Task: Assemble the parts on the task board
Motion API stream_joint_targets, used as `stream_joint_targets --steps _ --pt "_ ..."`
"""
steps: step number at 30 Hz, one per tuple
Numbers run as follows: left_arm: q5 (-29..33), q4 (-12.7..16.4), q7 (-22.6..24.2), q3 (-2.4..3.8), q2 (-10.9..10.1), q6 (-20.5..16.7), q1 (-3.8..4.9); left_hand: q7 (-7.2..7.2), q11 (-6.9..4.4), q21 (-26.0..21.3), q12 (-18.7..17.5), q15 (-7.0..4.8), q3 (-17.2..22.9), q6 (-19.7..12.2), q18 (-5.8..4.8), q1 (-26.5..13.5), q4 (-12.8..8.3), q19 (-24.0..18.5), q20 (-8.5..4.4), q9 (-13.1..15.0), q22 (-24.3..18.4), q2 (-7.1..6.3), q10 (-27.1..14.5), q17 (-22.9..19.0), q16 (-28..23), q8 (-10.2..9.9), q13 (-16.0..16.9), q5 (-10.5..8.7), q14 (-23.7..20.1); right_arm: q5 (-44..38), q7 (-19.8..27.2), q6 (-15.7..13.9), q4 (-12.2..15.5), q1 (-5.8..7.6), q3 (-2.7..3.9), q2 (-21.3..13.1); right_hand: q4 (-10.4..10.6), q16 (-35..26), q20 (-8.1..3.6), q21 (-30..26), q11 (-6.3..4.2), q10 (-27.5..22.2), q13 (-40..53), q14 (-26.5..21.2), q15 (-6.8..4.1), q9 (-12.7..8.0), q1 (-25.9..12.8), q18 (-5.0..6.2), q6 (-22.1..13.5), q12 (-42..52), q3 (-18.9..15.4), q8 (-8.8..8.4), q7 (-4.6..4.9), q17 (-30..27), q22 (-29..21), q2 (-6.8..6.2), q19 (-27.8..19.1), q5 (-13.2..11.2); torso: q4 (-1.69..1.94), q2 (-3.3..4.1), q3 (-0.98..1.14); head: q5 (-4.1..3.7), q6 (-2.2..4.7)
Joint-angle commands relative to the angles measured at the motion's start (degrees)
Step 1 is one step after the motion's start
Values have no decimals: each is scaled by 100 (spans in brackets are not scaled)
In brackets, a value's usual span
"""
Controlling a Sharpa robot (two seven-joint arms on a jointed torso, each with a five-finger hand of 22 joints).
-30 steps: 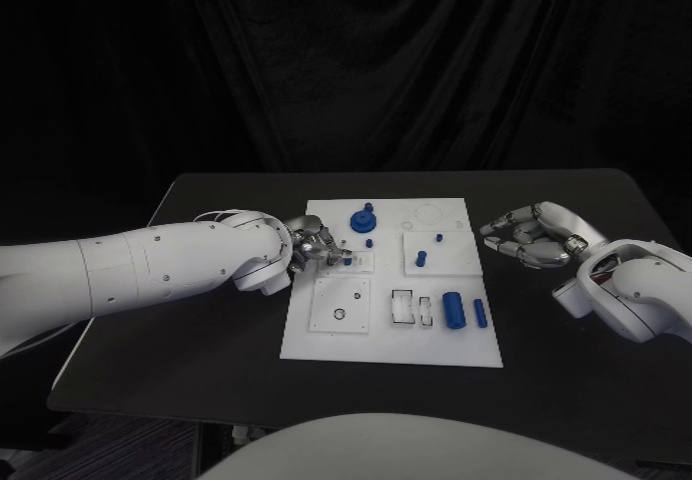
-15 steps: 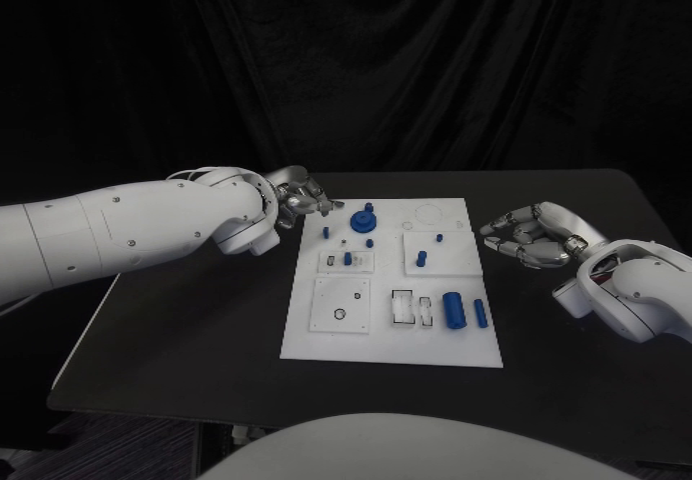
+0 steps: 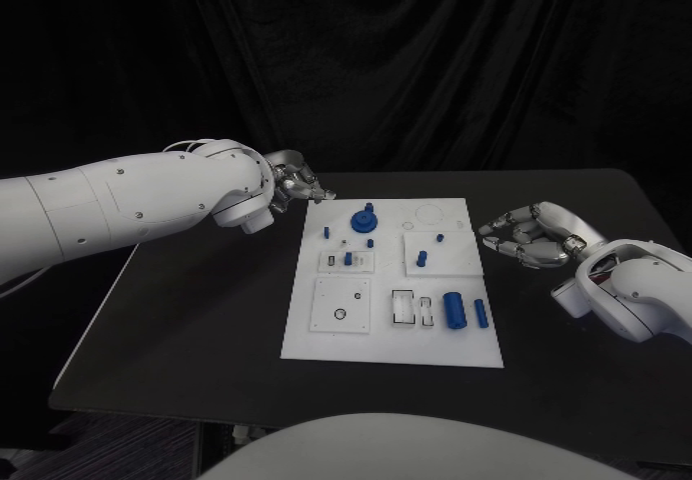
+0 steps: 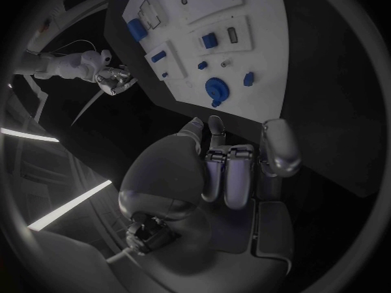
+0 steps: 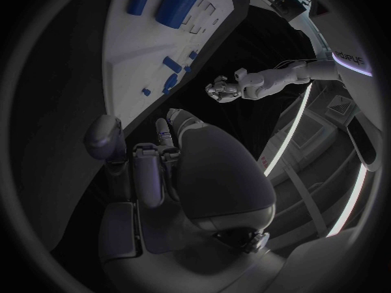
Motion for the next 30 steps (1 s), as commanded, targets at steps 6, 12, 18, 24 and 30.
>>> stream_joint_targets --steps 6,12,18,24,30 --pt "-546 -765 140 3 420 925 -14 72 32 141 8 48 -233 52 -115 -420 378 36 51 -45 842 -37 592 1083 62 -90 1501 -454 487 7 9 13 -2 -16 4 16 -3 -22 2 4 32 144 1071 277 48 -8 25 46 -8 -34 25 18 34 705 678 -33 -37 26 -18 13 -12 48 1" --pt "-742 -1173 135 3 673 1169 -97 74 35 181 12 51 -250 47 -122 -423 377 50 54 -52 854 -48 595 1116 76 -107 1504 -463 496 7 19 17 0 -17 4 18 1 -21 3 0 32 146 1073 278 48 -9 17 46 -4 -33 26 21 33 707 677 -33 -39 30 -3 5 -18 27 1" --pt "-788 -1439 71 3 849 1372 -196 82 42 144 -3 57 -246 23 -115 -387 352 30 61 -87 844 -35 581 1085 64 -175 1492 -432 486 7 22 22 1 -18 4 25 1 -21 3 0 32 146 1073 278 48 -9 17 46 -4 -33 26 21 33 707 677 -33 -39 30 -7 5 -11 29 1" --pt "-802 -1604 -20 4 966 1550 -299 89 47 104 -30 62 -245 23 -107 -382 349 12 65 -110 833 -22 557 1047 49 -212 1471 -409 473 7 19 26 -4 -19 4 31 3 -19 3 3 32 149 1076 279 49 -9 11 46 -1 -31 30 23 32 710 678 -30 -37 37 -9 6 -12 36 1" --pt "-773 -1712 -29 4 1043 1596 -392 93 51 92 -39 65 -247 23 -105 -386 351 5 68 -127 830 -13 547 1041 46 -240 1463 -395 470 7 18 43 -6 -19 4 41 3 -19 3 3 32 149 1076 279 49 -9 11 46 -1 -31 30 23 32 710 678 -30 -37 37 -18 6 -11 55 1"
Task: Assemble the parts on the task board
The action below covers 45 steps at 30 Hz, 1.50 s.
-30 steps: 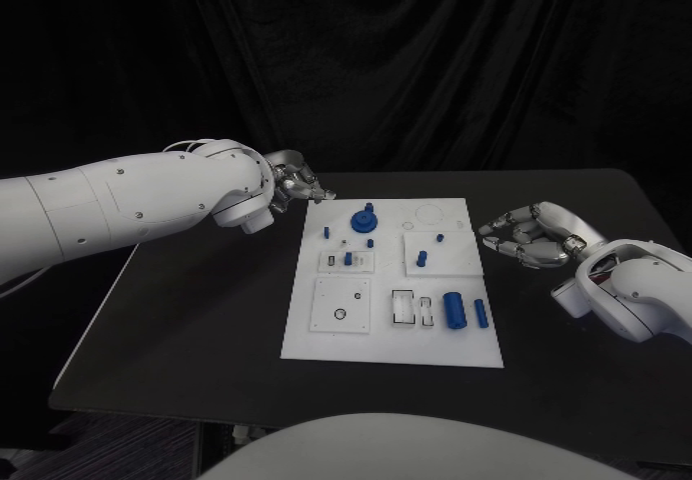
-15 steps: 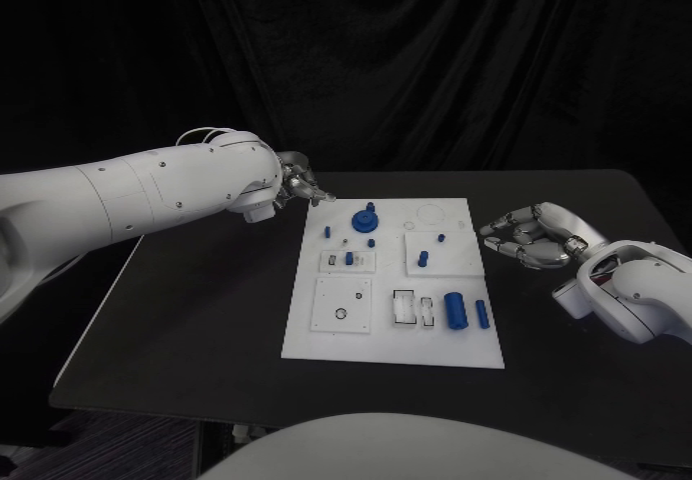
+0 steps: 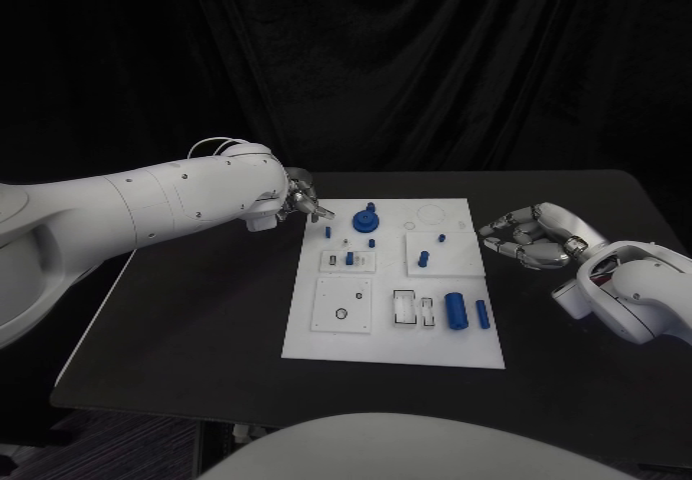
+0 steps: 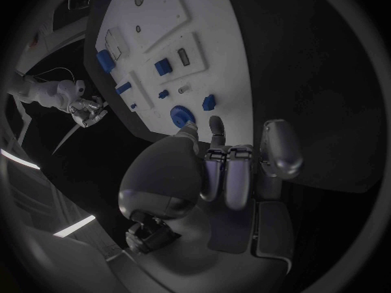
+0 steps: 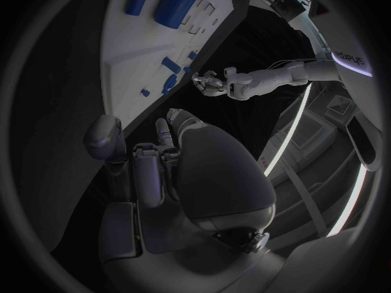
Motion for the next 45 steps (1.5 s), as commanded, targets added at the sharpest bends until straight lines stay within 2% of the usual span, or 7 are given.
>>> stream_joint_targets --steps 1,9,18,25,32,45 --pt "-12 -48 -5 4 41 217 -36 37 54 -36 -42 35 -2 6 -10 -1 -17 -29 16 -18 827 40 541 1030 1 -38 1460 46 457 5 5 41 0 -16 4 5 3 -19 3 2 32 149 1076 280 49 -5 11 46 -1 -31 30 23 32 710 679 -30 -37 37 -6 -3 1 10 1" --pt "60 -101 45 4 83 202 -90 46 63 -85 -61 43 -2 4 -1 8 -25 -53 23 -56 814 53 523 1011 -7 -101 1446 91 449 6 -3 54 6 -16 4 2 4 -20 4 0 31 148 1074 279 49 -6 9 46 1 -31 35 25 31 709 679 -25 -39 45 7 -6 2 -3 1" --pt "71 -79 145 4 93 128 -105 59 73 -110 -86 53 -7 -9 4 9 -28 -67 31 -93 808 57 500 986 -18 -168 1427 107 439 6 -25 55 17 -16 4 -14 3 -23 4 -1 30 138 1065 277 48 -7 8 47 0 -36 42 25 30 703 678 -22 -39 54 6 -5 3 -11 1" --pt "74 -60 181 4 112 132 -110 79 93 -155 -132 70 0 -21 11 46 -57 -93 47 -164 797 70 456 954 -32 -291 1391 139 425 6 -33 58 21 -16 4 -19 3 -23 4 -1 30 138 1065 277 48 -7 8 47 0 -36 42 25 30 703 678 -22 -39 54 6 -7 3 -5 1" --pt "74 -131 206 4 158 125 -125 90 104 -196 -168 82 35 -9 19 131 -125 -117 61 -227 787 80 422 929 -42 -408 1364 243 413 6 -36 63 21 -16 4 -16 0 -22 4 -4 29 142 1069 278 48 -9 10 48 -3 -34 47 24 30 705 678 -21 -41 61 8 -7 3 -11 1" --pt "76 -283 233 5 255 124 -225 95 110 -247 -199 92 98 13 29 234 -212 -145 73 -281 776 101 392 906 -52 -534 1342 431 401 6 -53 74 24 -16 4 -20 -5 -25 4 -13 29 140 1067 275 48 -11 12 50 -6 -35 54 23 30 699 675 -20 -46 72 -3 -11 1 0 1"
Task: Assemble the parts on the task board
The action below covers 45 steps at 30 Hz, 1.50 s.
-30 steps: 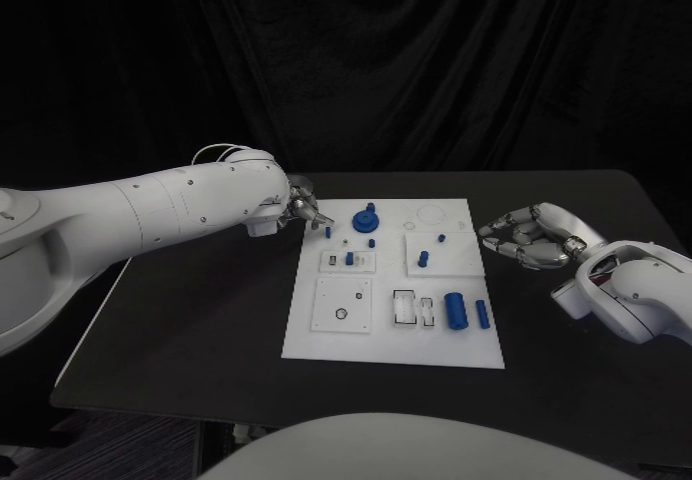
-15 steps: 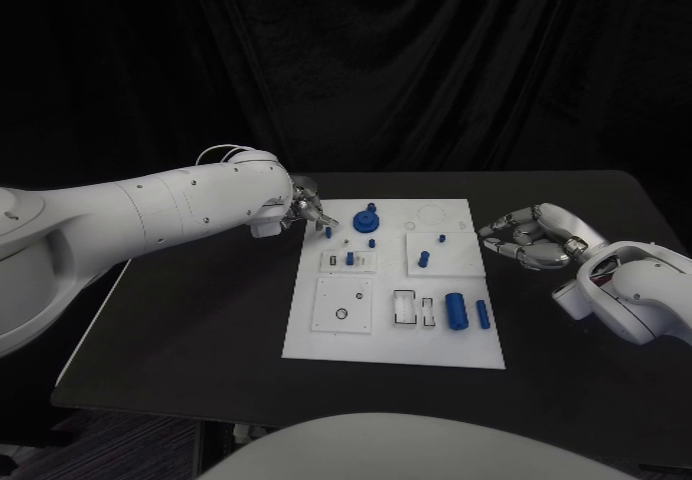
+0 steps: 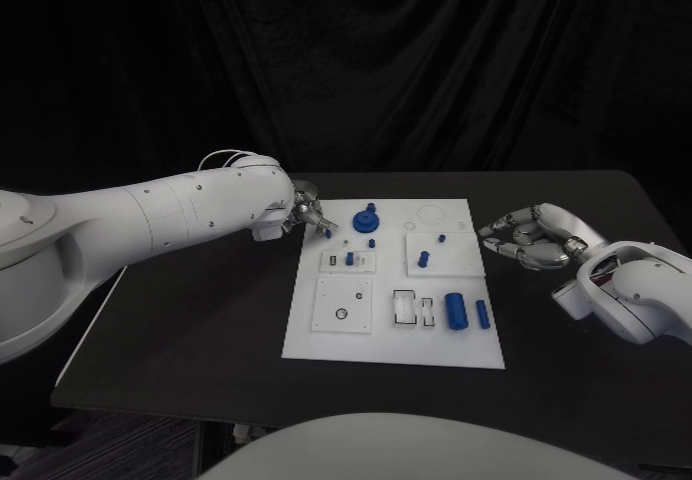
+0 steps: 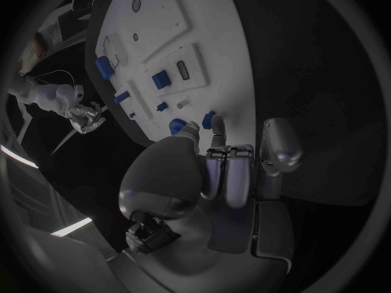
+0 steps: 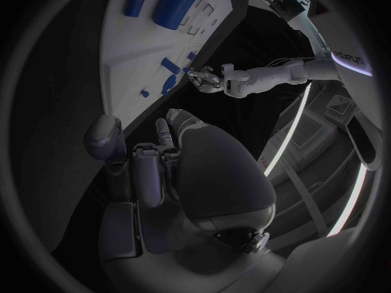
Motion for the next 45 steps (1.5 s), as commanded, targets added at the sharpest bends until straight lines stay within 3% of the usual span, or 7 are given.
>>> stream_joint_targets --steps 1,15,22,30,33,39,45 --pt "38 -24 124 5 32 2 -21 14 31 -21 -39 44 5 14 27 82 -55 -31 5 -13 775 -11 394 907 -28 -52 1339 60 409 5 -47 42 13 -14 4 -6 11 -25 3 -14 29 140 1067 275 48 -7 12 50 -6 -35 38 23 30 698 676 -20 -46 23 -8 -1 -2 4 1" --pt "39 -69 207 5 64 -25 -49 14 33 -73 -85 48 96 31 37 170 -136 -60 10 -37 762 7 349 879 -40 -153 1306 325 395 5 -53 42 16 -14 4 -11 10 -26 3 -13 29 137 1064 275 48 -9 11 50 -8 -36 43 23 30 697 676 -17 -46 31 -4 4 -1 5 1" --pt "39 -80 221 5 64 -22 -54 13 32 -102 -110 48 173 45 42 208 -175 -78 13 -43 756 1 326 861 -46 -216 1288 584 386 5 -56 49 14 -14 4 -11 7 -28 3 -14 29 135 1062 273 47 -11 13 50 -10 -36 54 23 30 694 676 -11 -47 46 -6 2 0 15 1" --pt "39 -90 226 5 62 19 -58 3 22 -122 -124 43 440 63 46 284 -232 -93 8 -32 753 -24 311 846 -51 -318 1280 1037 376 5 -71 66 12 -14 4 -8 -1 -27 3 -12 29 134 1061 273 47 -13 18 50 -10 -37 74 25 30 695 677 1 -47 74 0 0 -1 11 1" --pt "39 -90 224 5 61 41 -59 2 20 -125 -131 41 640 66 46 309 -263 -97 6 -16 753 -96 303 847 -50 -359 1275 1305 375 5 -74 68 11 -14 4 -5 -4 -27 3 -19 28 132 1059 273 47 -14 20 52 -11 -38 82 25 30 694 674 5 -51 85 1 -1 -3 12 1" --pt "41 -88 214 5 53 70 -61 0 18 -137 -141 38 1042 79 48 338 -346 -108 3 29 750 -250 294 836 -53 -405 1270 1565 369 5 -79 70 11 -14 4 -4 -12 -28 3 -20 29 126 1054 272 47 -17 22 52 -12 -40 100 26 31 693 674 12 -52 118 -1 2 -2 11 1" --pt "80 -40 203 5 17 60 -62 -6 13 -125 -159 33 1414 104 46 364 -491 -107 -1 83 753 -424 279 820 -59 -422 1258 1555 362 5 -95 66 18 -14 4 -15 -15 -29 3 -22 29 130 1058 272 47 -18 23 53 -11 -38 108 27 31 691 674 15 -54 132 -1 2 -1 5 1"
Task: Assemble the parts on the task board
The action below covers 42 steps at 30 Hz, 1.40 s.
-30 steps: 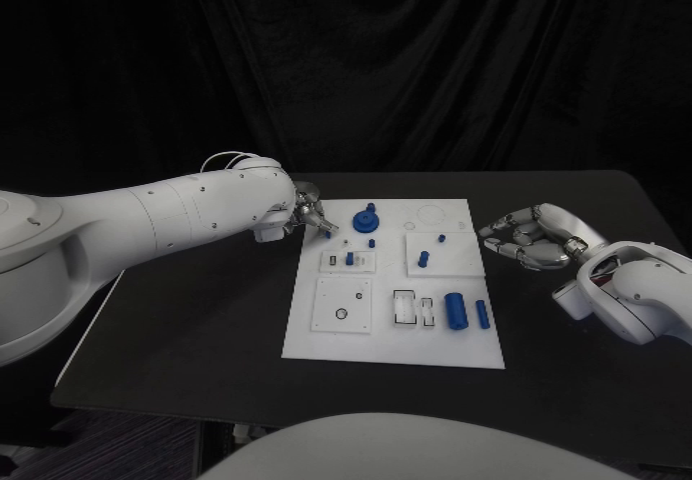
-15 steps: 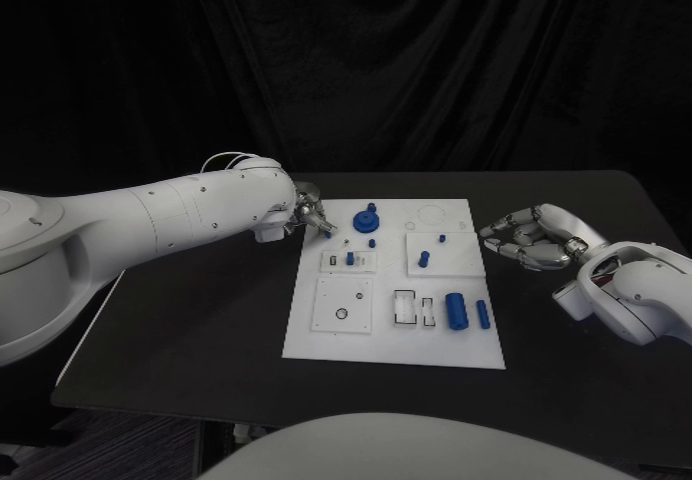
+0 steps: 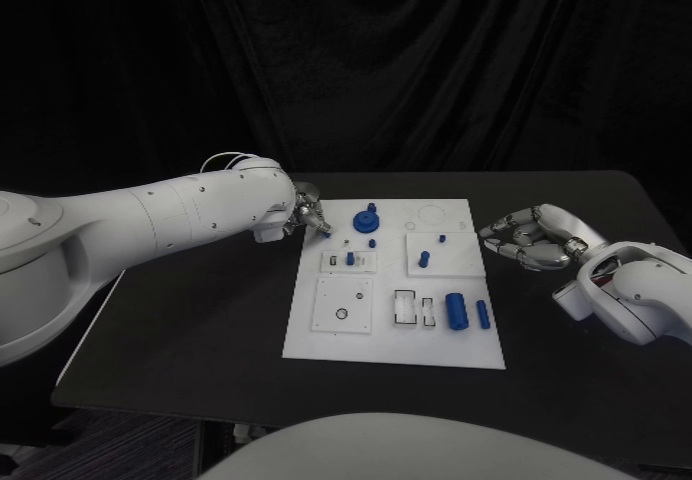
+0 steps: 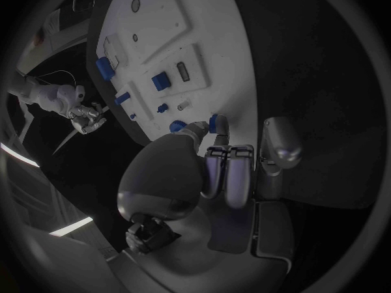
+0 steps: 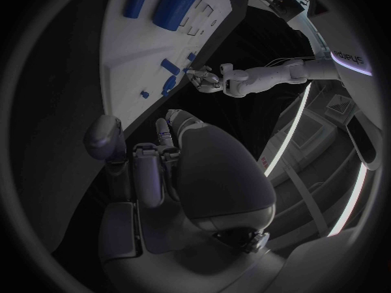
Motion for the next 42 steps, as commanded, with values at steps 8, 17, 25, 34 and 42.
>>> stream_joint_targets --steps 8,17,25,34,42 --pt "470 117 31 3 -64 -83 -14 4 7 -22 18 28 745 116 48 -54 -287 -33 -7 111 751 -318 283 822 -35 -27 1262 80 363 4 -105 42 23 -13 4 -16 -4 -28 2 -20 29 130 1058 272 47 -10 25 52 -10 -16 37 29 31 693 670 16 -53 49 -1 -1 0 4 1" --pt "1186 427 54 3 -289 -471 -13 -42 -38 53 40 -9 1417 423 38 -362 -522 8 -40 216 766 -543 315 846 -24 48 1276 267 379 4 -128 45 33 -13 4 -33 -10 -29 2 -22 29 127 1055 271 47 -11 27 53 -8 -17 48 31 31 690 670 19 -55 65 3 1 2 0 1" --pt "1366 1147 -93 3 -777 -796 -5 -56 -51 -4 -41 -24 1569 499 49 -461 -580 -12 -53 192 748 -593 246 780 -52 33 1216 292 358 4 -161 34 44 -13 3 -65 -19 -31 2 -27 28 123 1052 269 46 -12 32 54 -5 -19 64 35 30 687 668 25 -59 85 11 5 -1 -3 1" --pt "1394 1935 -323 3 -1230 -1034 0 -57 -52 -52 -72 -28 1658 519 58 -528 -611 -30 -58 165 734 -624 224 743 -69 7 1192 212 347 3 -174 37 32 -13 3 -56 -19 -31 2 -27 28 123 1052 269 46 -12 32 54 -5 -19 64 35 30 687 668 25 -59 85 15 -1 0 34 1" --pt "1150 2285 -432 2 -1376 -1133 -4 -66 -56 -120 -120 -30 1750 570 69 -683 -594 -54 -62 132 716 -603 188 687 -96 -25 1155 -172 329 3 -176 33 28 -14 3 -48 -27 -32 2 -25 27 127 1055 269 46 -12 36 54 0 -17 74 39 30 686 669 26 -58 97 24 -8 4 20 1"
